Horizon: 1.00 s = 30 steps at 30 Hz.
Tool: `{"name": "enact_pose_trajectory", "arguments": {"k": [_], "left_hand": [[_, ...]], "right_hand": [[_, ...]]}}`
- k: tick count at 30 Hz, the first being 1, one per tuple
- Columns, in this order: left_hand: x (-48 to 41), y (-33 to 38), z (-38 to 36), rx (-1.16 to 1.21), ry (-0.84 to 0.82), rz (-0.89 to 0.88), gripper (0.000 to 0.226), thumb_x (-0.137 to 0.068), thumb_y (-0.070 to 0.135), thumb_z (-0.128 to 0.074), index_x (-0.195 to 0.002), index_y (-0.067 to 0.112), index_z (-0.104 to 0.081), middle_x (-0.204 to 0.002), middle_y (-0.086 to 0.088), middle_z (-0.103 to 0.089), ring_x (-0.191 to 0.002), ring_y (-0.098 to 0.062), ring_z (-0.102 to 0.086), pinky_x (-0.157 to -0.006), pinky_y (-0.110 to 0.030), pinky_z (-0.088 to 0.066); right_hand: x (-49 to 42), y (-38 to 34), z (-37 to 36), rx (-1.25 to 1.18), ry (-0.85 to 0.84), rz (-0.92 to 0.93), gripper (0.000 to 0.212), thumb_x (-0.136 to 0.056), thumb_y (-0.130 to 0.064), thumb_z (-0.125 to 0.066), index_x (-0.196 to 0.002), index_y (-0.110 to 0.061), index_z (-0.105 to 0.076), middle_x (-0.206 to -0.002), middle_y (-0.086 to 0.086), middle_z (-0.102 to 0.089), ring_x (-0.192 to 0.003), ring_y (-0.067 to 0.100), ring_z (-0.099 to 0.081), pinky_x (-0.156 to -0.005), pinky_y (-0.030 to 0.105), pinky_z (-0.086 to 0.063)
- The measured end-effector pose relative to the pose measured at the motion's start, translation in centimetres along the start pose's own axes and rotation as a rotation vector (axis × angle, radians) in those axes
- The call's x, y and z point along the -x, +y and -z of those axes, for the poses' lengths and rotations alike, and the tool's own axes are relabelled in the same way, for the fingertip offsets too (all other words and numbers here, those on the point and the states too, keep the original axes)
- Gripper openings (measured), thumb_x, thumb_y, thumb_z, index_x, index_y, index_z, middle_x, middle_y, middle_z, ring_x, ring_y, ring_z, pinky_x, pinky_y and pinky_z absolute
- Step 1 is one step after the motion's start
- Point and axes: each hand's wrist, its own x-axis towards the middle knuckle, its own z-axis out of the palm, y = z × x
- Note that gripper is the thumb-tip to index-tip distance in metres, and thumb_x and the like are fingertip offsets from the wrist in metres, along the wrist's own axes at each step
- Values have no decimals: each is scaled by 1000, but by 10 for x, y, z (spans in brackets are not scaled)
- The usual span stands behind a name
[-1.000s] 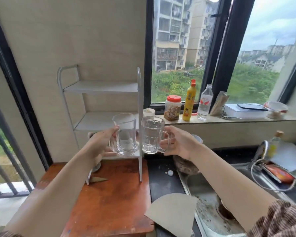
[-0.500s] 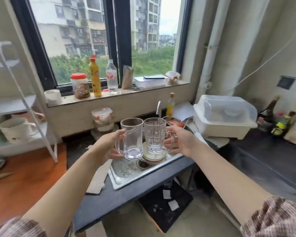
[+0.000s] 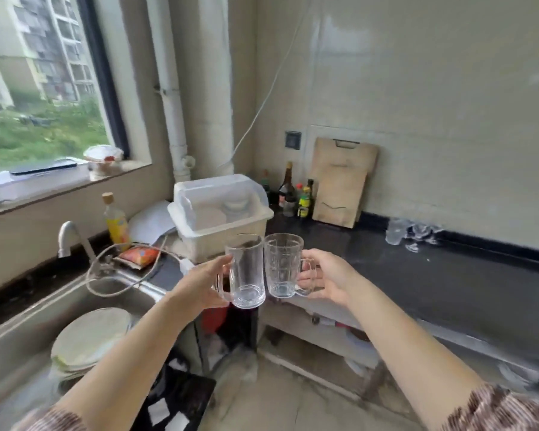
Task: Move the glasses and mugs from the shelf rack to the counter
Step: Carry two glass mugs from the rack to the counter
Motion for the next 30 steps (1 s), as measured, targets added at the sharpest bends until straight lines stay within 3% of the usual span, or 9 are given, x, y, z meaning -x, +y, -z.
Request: {"name": "enact_pose_trajectory", "arguments": {"k": [3, 4, 6, 7, 11, 14, 20, 24, 30], "left_hand": [[-47, 7, -65, -16, -156, 9, 16, -98, 21, -52, -114, 20, -52, -117, 0, -56, -68, -2, -68, -66, -18, -56], [-63, 11, -84, -28, -183, 10, 12, -97, 18, -53, -109, 18, -54, -113, 0, -56, -68, -4, -70, -67, -18, -56], [-96, 22, -124, -70, -236, -2, 18, -94, 23, -59, -109, 14, -61, -122, -4, -57, -85, -33, -71, -78, -36, -58], [-114, 28, -145, -106, -275, -3, 24, -93, 24, -59, -115, 12, -61, -127, -4, -55, -89, -38, -69, -77, -38, -58], [-177, 45, -226, -174, -374, 14, 17, -90, 30, -63, -99, 16, -65, -128, -2, -53, -89, -37, -69, -73, -36, -59], [-216, 48, -286, -229, -430, 33, 13, -90, 32, -63, -91, 20, -67, -128, -5, -53, -94, -39, -67, -86, -43, -56], [-273, 26, -398, -149, -473, 213, 27, -85, 36, -67, -92, 10, -68, -119, -10, -54, -99, -43, -62, -89, -48, -53], [-298, 0, -469, -133, -449, 287, 25, -87, 32, -66, -80, 8, -63, -89, -5, -52, -76, -27, -55, -78, -42, -51], [-352, -30, -571, -161, -412, 341, 23, -88, 27, -66, -76, 8, -60, -79, -7, -56, -66, -25, -56, -60, -31, -47]], "right_hand": [[-19, -5, 59, -50, 96, -8, 26, -94, -36, -53, -92, -11, -58, -92, 17, -65, -83, 28, -64, -71, 39, -51], [-27, -7, 79, -67, 125, -9, 26, -94, -36, -52, -90, -11, -58, -90, 16, -65, -82, 28, -64, -73, 40, -52], [-44, -12, 118, -101, 182, -9, 28, -95, -36, -51, -86, -10, -57, -89, 15, -65, -84, 28, -63, -84, 44, -50], [-54, -15, 138, -114, 216, -11, 28, -95, -35, -50, -86, -10, -57, -90, 15, -66, -85, 28, -63, -87, 46, -48], [-87, -22, 211, -163, 337, -12, 25, -96, -33, -51, -91, -10, -60, -93, 13, -68, -89, 27, -65, -81, 42, -49], [-107, -18, 258, -214, 412, -34, 25, -96, -33, -51, -85, -11, -59, -93, 12, -69, -87, 25, -65, -73, 36, -50], [-144, 1, 345, -256, 561, -97, 28, -94, -33, -52, -76, -13, -59, -93, 12, -66, -85, 26, -63, -74, 35, -49], [-176, 25, 402, -307, 625, -156, 28, -94, -33, -52, -78, -12, -61, -103, 16, -66, -95, 30, -63, -90, 42, -50], [-235, 51, 509, -327, 635, -226, 27, -94, -32, -53, -80, -10, -62, -101, 15, -67, -99, 32, -64, -96, 44, -50]]}}
